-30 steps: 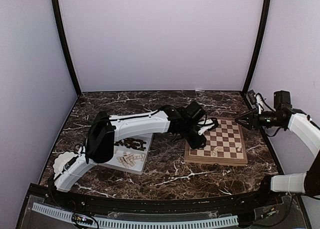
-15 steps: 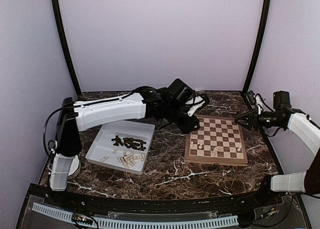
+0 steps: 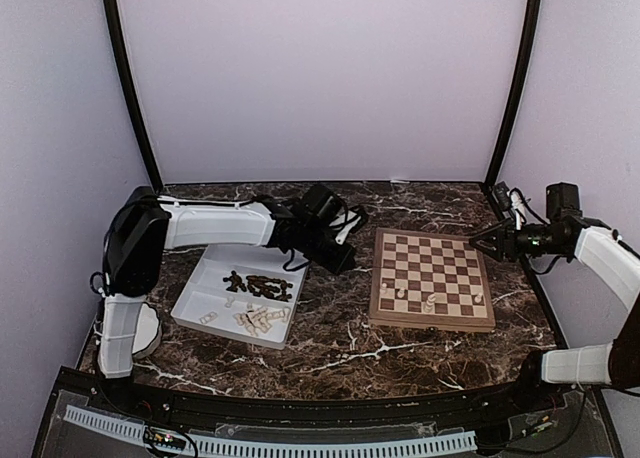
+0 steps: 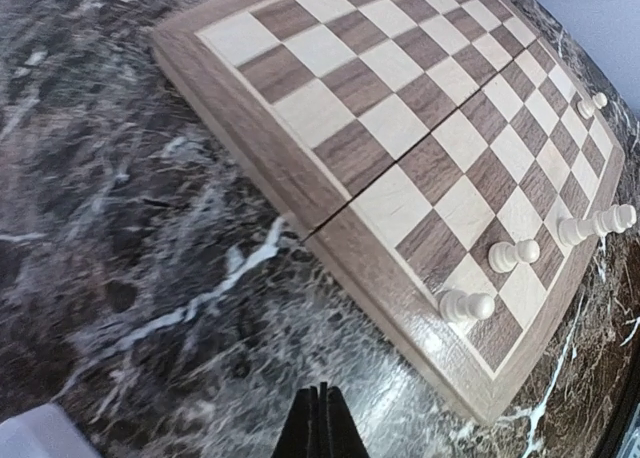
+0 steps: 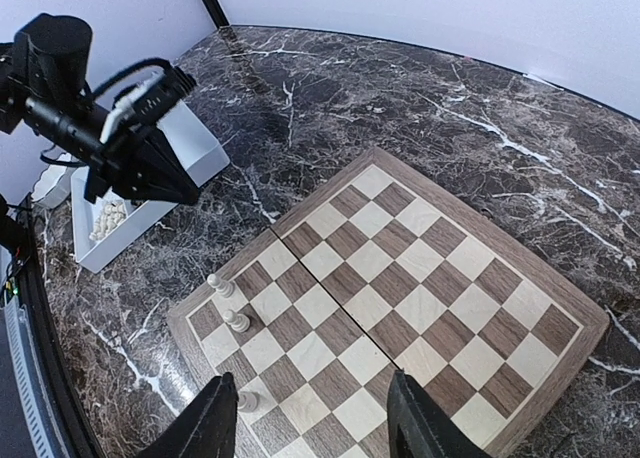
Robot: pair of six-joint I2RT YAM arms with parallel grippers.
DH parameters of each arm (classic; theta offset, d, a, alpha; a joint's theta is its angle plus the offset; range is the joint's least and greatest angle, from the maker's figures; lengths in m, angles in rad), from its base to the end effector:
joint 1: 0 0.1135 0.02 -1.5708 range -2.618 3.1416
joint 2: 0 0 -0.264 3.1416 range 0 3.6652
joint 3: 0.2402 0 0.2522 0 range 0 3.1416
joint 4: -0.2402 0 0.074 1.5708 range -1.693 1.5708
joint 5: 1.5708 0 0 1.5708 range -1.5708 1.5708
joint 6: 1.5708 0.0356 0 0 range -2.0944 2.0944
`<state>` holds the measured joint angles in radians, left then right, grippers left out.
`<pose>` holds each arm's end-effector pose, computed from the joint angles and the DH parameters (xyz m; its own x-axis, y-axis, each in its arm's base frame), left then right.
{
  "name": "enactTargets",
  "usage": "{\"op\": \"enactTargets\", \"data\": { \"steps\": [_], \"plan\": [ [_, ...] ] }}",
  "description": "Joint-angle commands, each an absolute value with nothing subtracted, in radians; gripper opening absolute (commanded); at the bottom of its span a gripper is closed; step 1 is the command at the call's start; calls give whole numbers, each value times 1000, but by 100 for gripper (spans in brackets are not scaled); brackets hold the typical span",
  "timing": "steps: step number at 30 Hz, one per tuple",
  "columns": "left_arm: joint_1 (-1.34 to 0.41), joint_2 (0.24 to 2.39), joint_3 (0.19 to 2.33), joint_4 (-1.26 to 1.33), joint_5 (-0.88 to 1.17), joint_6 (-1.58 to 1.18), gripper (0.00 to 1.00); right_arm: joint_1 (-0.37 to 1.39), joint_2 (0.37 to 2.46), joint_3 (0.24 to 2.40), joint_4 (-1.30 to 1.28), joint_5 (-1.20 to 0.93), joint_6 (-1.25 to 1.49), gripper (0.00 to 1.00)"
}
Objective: Set up the chess pieces on the board
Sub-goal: Adjust the pawn at a2.
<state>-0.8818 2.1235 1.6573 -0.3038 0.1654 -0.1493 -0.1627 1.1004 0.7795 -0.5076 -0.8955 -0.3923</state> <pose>0.3024 -0.3763 0.2057 -0.5621 0.4517 -0.6929 0.7614 0.6098 -0.2201 0.2184 -0.0077 0.2576 -0.5116 -0.1582 -0.8445 -0.6655 0.6946 0.2730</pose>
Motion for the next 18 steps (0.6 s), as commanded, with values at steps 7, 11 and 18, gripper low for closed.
{"op": "enactTargets", "data": {
  "steps": [7,11,18],
  "plan": [
    [-896,2267,1808,-225,367,-143,0,-166,1098,759,-475,-870,-407,52],
    [-904,2285,1812,-216,381,-146,0,-166,1106,762,-476,-870,-408,52],
    [-916,2315,1819,-206,395,-150,0,-166,1100,758,-475,-865,-408,52]
  ]
}}
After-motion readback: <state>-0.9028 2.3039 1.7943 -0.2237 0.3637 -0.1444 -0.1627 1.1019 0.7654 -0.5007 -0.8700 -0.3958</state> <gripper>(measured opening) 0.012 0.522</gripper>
